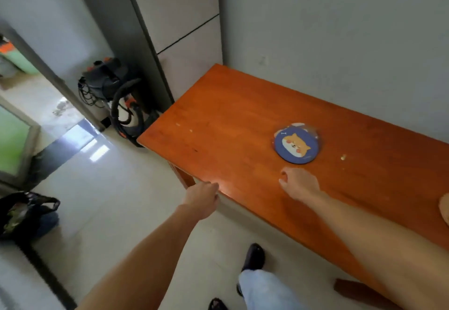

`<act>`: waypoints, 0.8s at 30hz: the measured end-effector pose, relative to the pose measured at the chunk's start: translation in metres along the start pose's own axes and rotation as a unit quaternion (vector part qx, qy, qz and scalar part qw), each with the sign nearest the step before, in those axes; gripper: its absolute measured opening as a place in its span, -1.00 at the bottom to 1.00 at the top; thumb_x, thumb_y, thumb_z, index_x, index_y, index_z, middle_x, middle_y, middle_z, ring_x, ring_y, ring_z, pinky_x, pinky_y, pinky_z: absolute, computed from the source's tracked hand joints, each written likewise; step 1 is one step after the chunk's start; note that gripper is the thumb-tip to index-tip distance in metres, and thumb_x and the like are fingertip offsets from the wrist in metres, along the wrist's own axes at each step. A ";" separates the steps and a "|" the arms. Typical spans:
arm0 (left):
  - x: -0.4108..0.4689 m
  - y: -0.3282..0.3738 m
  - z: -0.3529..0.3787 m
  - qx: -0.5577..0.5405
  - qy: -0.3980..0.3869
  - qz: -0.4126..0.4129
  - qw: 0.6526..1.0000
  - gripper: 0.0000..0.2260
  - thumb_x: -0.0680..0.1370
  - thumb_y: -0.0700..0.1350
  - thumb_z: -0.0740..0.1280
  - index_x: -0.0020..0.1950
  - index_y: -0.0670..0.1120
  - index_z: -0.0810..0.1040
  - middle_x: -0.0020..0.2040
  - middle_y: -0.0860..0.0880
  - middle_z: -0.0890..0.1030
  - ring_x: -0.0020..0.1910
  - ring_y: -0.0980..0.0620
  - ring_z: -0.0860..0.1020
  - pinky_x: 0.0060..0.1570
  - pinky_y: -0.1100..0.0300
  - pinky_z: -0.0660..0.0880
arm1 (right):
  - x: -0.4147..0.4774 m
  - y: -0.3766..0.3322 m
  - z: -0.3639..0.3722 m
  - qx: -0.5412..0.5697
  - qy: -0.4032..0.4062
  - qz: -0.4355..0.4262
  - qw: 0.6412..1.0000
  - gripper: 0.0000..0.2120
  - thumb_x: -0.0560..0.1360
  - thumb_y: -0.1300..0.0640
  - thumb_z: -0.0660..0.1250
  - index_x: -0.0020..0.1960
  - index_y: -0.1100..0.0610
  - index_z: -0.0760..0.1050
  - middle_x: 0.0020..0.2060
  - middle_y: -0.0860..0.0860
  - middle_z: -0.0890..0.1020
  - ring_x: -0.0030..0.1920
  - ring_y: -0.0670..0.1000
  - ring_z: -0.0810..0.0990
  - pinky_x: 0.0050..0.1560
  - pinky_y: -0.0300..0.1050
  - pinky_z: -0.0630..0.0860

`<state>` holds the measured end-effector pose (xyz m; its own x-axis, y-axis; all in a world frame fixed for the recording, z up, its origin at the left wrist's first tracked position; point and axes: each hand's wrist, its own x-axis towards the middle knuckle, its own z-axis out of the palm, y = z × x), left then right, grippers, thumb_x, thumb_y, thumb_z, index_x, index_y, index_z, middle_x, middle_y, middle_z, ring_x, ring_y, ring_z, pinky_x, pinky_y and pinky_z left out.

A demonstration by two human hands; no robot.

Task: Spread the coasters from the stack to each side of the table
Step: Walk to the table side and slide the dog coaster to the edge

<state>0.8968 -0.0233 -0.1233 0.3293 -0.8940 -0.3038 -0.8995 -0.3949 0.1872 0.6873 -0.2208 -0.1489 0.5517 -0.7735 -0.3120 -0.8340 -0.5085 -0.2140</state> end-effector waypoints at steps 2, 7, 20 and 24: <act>0.034 0.010 0.004 0.001 -0.015 0.035 0.999 -0.77 0.58 -0.04 0.17 0.11 -0.13 0.52 0.01 -0.10 0.61 -0.04 -0.12 0.58 -0.17 0.06 0.45 | 0.022 0.025 -0.004 0.016 0.003 0.071 0.997 -0.69 0.55 -0.08 0.24 0.24 -0.01 0.48 0.11 0.03 0.62 0.07 0.10 0.58 -0.11 -0.08 0.45; 0.103 0.022 0.008 0.014 -0.054 0.070 0.996 -0.74 0.58 -0.01 0.17 0.17 -0.08 0.52 0.04 -0.06 0.61 -0.02 -0.08 0.57 -0.13 0.10 0.44 | 0.083 0.064 -0.007 0.134 0.038 0.225 0.964 -0.58 0.54 -0.03 0.29 0.33 0.10 0.40 0.20 0.16 0.54 0.16 0.22 0.53 0.02 0.02 0.49; 0.173 0.025 0.050 0.067 -0.057 0.118 0.989 -0.59 0.62 0.02 0.07 0.45 -0.07 0.23 0.50 -0.13 0.25 0.47 -0.13 0.23 0.40 -0.03 0.28 | 0.137 0.087 0.007 0.326 0.054 0.449 0.830 -0.36 0.35 -0.09 0.52 0.27 0.17 0.35 0.17 0.20 0.56 0.14 0.27 0.55 -0.11 0.01 0.42; 0.165 0.011 0.072 0.113 -0.058 0.130 0.983 -0.48 0.62 0.09 -0.03 0.53 -0.11 0.16 0.54 -0.18 0.20 0.52 -0.18 0.16 0.44 -0.08 0.18 | 0.134 0.076 0.023 0.430 0.148 0.464 0.760 -0.79 0.43 0.11 0.47 -0.01 0.17 0.53 -0.01 0.18 0.65 -0.10 0.19 0.58 -0.21 0.00 0.52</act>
<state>0.9205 -0.1603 -0.2382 0.0556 -0.9234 -0.3797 -0.9942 -0.0865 0.0647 0.6981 -0.3545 -0.2281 -0.4042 -0.7636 -0.5035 -0.4801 0.6457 -0.5938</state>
